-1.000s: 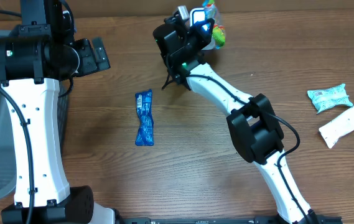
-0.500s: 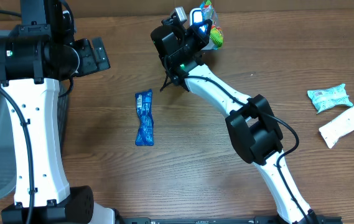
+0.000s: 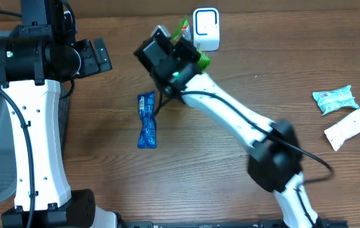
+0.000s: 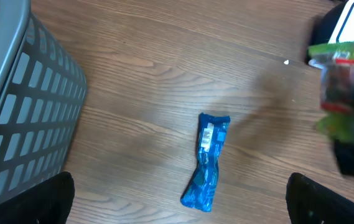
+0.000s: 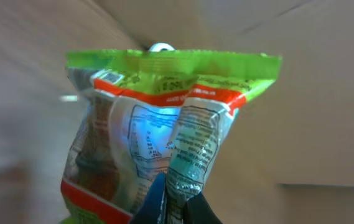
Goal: Scan the item barcode
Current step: 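Carry the Haribo bag right and drop it near the wipes pack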
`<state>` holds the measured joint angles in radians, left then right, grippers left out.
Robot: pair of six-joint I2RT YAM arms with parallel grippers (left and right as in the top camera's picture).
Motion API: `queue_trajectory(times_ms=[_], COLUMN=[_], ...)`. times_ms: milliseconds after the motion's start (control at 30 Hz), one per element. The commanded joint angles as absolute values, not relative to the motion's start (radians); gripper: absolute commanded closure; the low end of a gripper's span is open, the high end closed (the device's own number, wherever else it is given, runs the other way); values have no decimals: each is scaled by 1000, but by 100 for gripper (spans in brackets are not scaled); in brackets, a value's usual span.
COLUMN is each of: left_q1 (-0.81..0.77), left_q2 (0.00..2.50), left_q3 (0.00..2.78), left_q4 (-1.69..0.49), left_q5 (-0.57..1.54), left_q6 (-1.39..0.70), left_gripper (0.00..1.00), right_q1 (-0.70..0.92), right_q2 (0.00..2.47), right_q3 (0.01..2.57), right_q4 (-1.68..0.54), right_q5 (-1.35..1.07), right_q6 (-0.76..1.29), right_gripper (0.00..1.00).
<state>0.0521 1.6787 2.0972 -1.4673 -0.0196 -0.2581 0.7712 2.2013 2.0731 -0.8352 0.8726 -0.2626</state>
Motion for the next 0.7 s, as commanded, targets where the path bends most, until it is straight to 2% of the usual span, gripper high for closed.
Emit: queue_trajectory(times_ms=[0,200,400,533,667], left_q1=[45,46,45,45,45], left_q2=[1676,1676,1676,1676,1676], left_q3=[2115,2115,2115,2115,2116], left_q4=[-1465,-1466,-1465,-1465,-1465], left_q5=[-26,-26,-26,-26,-26], left_q6=[-247,-247,-247,-247,-247], left_gripper=[0,0,0,0,0], right_q1=[708,570,340,200,103], right_q2=[2027,1916,1896,1912,1934], right_q3=[2094,2094,2093,2093,2090], right_q4=[-913,-1093,-1256,-1344,-1402], right_q5=[531,125,-271,-308,-238], right_q6=[15,188,221,221,214], right_gripper=[96,96,96,96,96])
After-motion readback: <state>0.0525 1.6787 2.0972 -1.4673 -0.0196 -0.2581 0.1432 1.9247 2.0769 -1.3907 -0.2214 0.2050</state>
